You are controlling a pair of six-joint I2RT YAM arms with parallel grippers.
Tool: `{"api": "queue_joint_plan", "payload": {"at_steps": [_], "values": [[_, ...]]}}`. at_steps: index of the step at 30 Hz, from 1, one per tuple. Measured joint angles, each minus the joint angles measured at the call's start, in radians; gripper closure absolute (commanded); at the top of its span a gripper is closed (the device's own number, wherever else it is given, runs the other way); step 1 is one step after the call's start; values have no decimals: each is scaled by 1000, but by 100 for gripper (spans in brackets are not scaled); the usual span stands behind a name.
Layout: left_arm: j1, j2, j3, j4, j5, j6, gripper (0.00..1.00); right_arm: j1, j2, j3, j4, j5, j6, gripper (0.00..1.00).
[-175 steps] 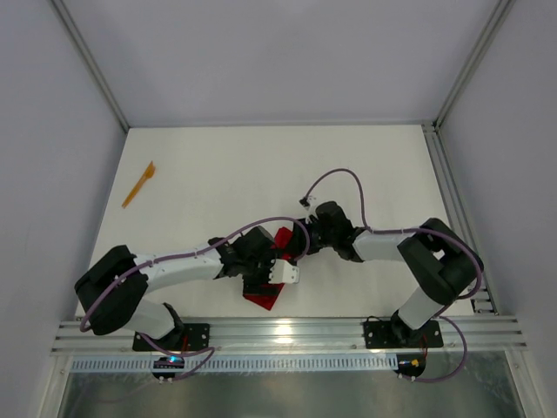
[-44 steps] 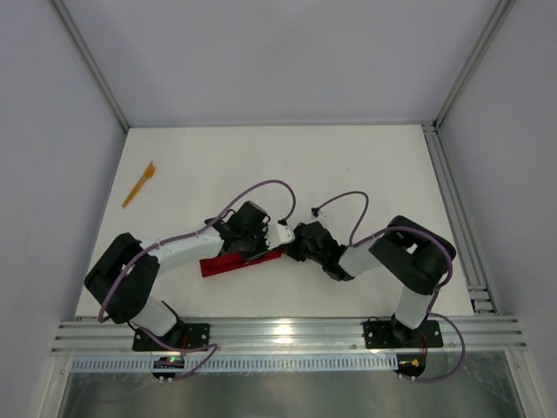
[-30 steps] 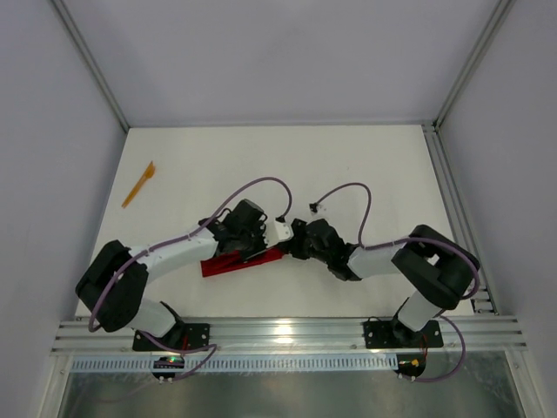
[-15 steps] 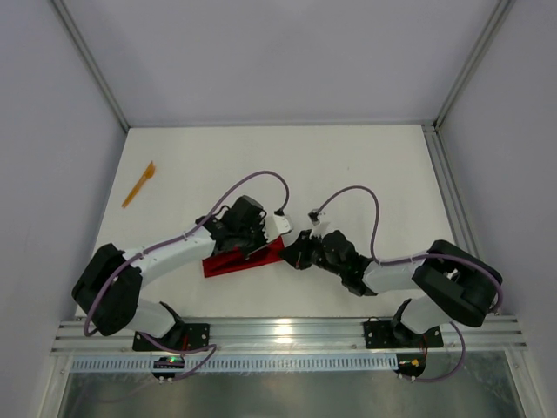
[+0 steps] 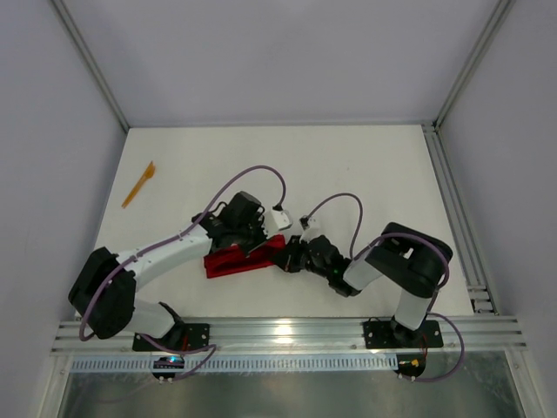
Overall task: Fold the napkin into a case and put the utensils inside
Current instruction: Smooth out the smaller rectangle-folded napkin.
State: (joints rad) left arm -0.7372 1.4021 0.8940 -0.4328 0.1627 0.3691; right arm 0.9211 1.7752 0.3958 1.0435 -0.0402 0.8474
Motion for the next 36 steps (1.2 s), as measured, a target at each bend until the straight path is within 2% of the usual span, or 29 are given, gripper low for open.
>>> {"api": "queue_joint_plan", "payload": {"at_steps": [12,18,23,28,31,36], "values": [[0,-21,0,-28,152,1,100,-14,49,104,-164,76,167,97],[0,-43,0,-32,167,1,100,-20,37,120,-212,81,205,97],[0,-43,0,-32,143,0,100,-20,-54,147,-364,85,122,92],[0,-43,0,-28,105,-4,100,-21,-233,81,-404,82,-23,84],[0,-42,1,-27,92,-5,100,-13,-306,24,-389,53,-164,75],[0,-38,3,-27,80,-8,100,31,-430,-91,-345,-45,-519,63]]}}
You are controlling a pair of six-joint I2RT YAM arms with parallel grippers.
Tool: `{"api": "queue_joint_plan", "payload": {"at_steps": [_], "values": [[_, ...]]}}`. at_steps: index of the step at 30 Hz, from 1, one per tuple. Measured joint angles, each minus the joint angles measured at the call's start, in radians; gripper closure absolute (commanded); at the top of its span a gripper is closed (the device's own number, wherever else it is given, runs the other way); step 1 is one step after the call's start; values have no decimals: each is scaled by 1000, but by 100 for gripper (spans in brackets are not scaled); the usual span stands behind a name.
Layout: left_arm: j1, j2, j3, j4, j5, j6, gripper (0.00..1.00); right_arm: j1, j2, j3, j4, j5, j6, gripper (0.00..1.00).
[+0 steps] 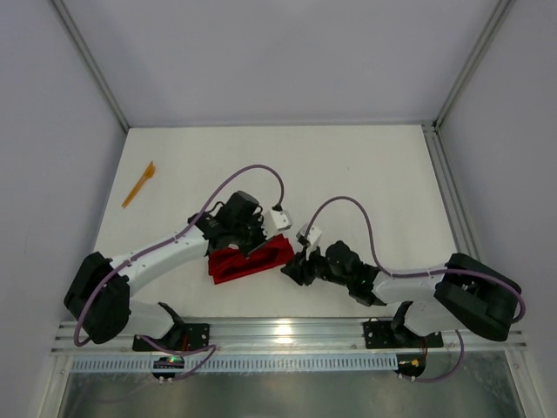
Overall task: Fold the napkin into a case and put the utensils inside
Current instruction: Smooth out the smaller rectangle-folded napkin.
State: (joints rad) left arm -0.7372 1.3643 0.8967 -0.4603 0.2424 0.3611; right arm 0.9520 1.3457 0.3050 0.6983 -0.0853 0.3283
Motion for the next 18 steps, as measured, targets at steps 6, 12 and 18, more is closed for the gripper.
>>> {"api": "queue_joint_plan", "payload": {"at_steps": [6,12,18], "values": [[5,7,21,-1,0,-10,100,32,-45,-23,12,-83,-422,56],[10,12,33,-2,0,-14,100,78,66,-22,53,-94,-718,52],[12,16,33,-3,4,-15,100,118,200,14,100,-64,-831,51]]}}
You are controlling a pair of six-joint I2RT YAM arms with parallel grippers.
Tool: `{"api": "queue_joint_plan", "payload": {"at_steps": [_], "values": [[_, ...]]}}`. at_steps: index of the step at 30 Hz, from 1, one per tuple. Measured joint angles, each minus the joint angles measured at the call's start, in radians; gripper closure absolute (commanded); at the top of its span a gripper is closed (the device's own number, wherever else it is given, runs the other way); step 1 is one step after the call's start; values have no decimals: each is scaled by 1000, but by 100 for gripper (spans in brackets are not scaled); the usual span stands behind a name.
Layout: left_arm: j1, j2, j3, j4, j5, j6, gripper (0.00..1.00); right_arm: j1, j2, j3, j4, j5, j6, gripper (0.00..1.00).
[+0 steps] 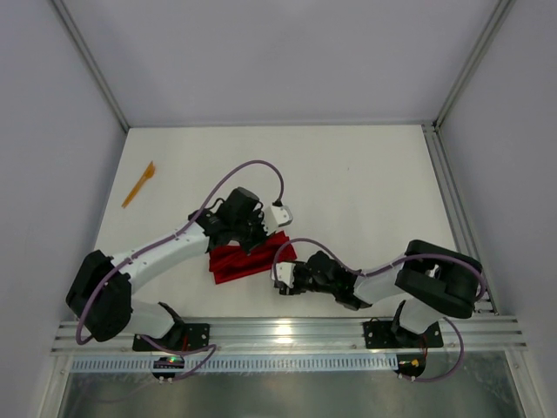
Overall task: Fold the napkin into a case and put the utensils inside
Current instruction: Smooth out the smaller rectangle-folded napkin.
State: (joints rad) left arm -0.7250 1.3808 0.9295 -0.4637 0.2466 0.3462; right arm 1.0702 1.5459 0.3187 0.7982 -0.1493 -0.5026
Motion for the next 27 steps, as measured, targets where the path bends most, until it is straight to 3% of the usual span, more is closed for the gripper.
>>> {"api": "queue_joint_plan", "payload": {"at_steps": [4,8,15,27], "values": [[0,3,0,-1,0,0,100,21,52,34,32,35,-35,52],[0,10,0,-2,5,0,100,21,70,51,34,84,-45,64],[0,14,24,-20,21,-4,100,21,88,88,2,177,-39,75],[1,15,34,-29,47,-8,100,21,147,157,-45,248,60,87]]}}
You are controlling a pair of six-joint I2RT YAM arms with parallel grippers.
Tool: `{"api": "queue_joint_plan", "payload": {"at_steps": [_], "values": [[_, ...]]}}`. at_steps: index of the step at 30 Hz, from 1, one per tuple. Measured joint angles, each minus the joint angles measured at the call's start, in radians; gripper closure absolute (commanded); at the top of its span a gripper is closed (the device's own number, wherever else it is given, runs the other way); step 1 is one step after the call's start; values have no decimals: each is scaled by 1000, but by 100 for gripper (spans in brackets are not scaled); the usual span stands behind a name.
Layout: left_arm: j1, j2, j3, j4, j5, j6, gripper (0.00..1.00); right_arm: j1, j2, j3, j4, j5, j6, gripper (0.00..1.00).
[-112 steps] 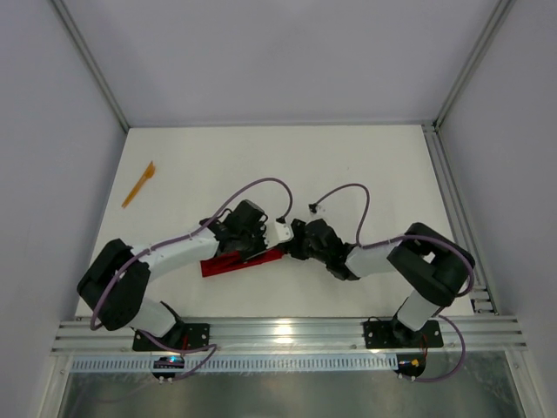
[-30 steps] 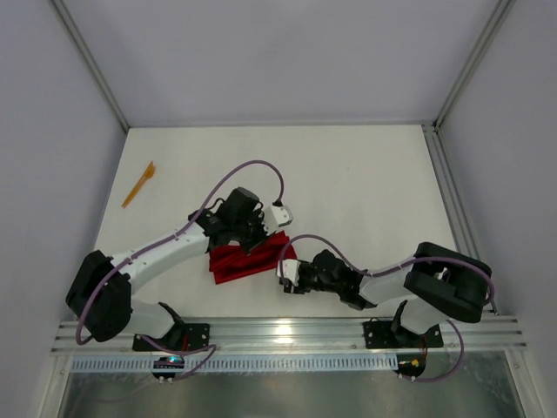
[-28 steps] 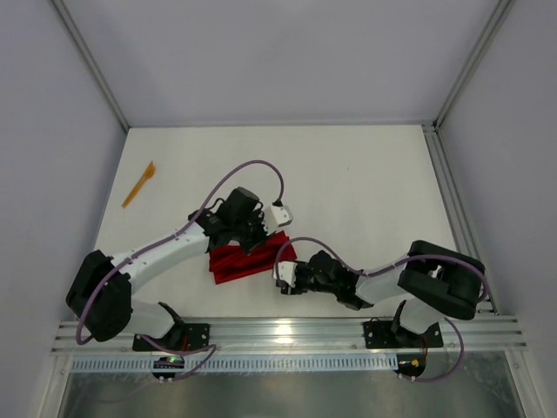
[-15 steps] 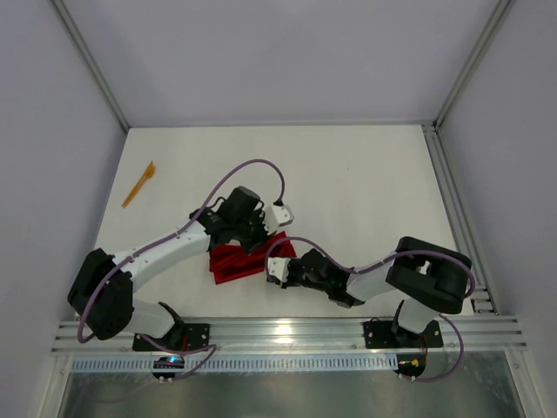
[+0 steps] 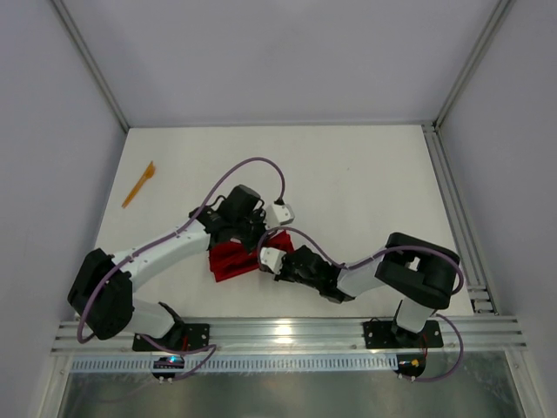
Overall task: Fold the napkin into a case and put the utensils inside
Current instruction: Smooth out the smaller rectangle-folded napkin.
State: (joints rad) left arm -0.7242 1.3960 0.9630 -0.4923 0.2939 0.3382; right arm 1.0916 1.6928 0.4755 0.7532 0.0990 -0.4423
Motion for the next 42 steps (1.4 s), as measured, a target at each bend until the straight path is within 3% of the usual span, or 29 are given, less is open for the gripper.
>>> {"api": "queue_joint_plan", "payload": {"at_steps": [10,14,17,18,24,33,37,42], "values": [[17,36,0,26,63,-28,100,6,45,47,10,39,126,87],[19,42,-4,46,66,-41,100,12,49,40,37,37,161,69],[18,45,-20,56,64,-43,100,18,35,10,68,27,184,61],[18,46,-28,52,65,-43,100,19,21,-3,69,27,201,56],[20,53,-52,27,58,-45,100,11,-102,-48,67,23,292,50],[20,53,-60,26,59,-43,100,8,-281,-114,29,-23,419,49],[20,53,-85,28,63,-42,100,0,-404,-197,-24,-36,519,40],[20,56,-104,32,58,-22,100,-105,-534,-241,-92,-90,704,39]]}}
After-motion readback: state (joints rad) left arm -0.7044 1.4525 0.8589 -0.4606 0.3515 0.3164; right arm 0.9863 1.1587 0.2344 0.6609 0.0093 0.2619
